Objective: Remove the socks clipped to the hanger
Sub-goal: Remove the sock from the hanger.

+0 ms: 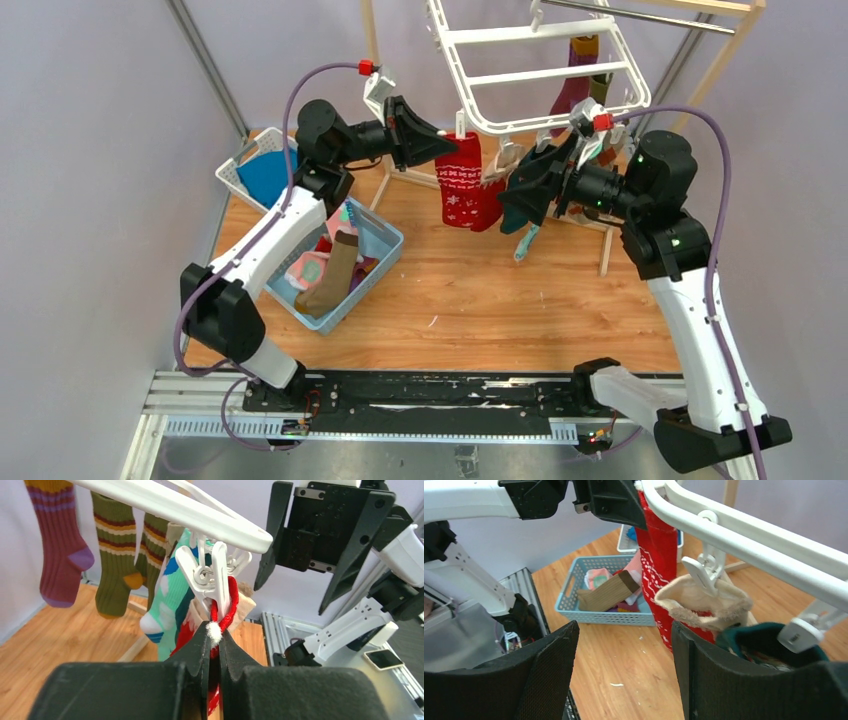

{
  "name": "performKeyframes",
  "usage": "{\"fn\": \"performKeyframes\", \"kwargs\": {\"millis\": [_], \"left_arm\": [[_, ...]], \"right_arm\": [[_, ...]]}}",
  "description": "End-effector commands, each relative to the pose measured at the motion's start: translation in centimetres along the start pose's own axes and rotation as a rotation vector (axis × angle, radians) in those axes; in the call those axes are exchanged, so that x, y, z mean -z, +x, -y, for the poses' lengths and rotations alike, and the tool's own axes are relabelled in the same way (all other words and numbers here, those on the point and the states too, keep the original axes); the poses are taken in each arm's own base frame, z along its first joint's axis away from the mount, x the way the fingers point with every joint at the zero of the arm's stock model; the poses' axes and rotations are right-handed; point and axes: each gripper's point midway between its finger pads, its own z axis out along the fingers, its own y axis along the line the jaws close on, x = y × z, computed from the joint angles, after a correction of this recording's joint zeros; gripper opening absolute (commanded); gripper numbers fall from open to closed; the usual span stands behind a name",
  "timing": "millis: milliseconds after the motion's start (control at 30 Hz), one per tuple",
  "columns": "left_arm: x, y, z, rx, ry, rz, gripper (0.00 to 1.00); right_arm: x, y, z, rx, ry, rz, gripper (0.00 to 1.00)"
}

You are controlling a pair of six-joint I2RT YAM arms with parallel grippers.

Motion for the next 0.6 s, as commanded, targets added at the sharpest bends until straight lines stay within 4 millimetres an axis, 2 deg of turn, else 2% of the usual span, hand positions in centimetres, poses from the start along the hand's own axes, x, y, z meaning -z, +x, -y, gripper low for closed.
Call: {"fn": "performKeyframes", "kwargs": {"millis": [0,233,433,500,567], "left_arm": [[0.3,-0.1,-0.4,-0.008,-0.082,-0.010,0.00],[-0.4,0.1,0.4,-0.033,-0.164,-0.066,0.00],[0.2,-0.3,0.9,-0.056,-0.240,-0.073,0.00],[0.2,-0.5,1.6,-0.060,-0.235,-0.071,0.00],[-0.1,-0.7,2.6,-0.072,-0.230,-0.076,0.00]], "right_arm": [[-0.8,-1.0,-2.0,-0.031,-0.104,0.029,0.68],[-1.1,-2.4,-3.1,-0.016,-0.143,0.040,0.68],[0.0,-2.4,-0.6,0.065,0.047,0.018,0.68],[0.4,-2.3,-0.4,0.093,0.070,0.018,0.68],[0.2,-1.9,-1.1,0.078,0.024,0.017,0.68]]}}
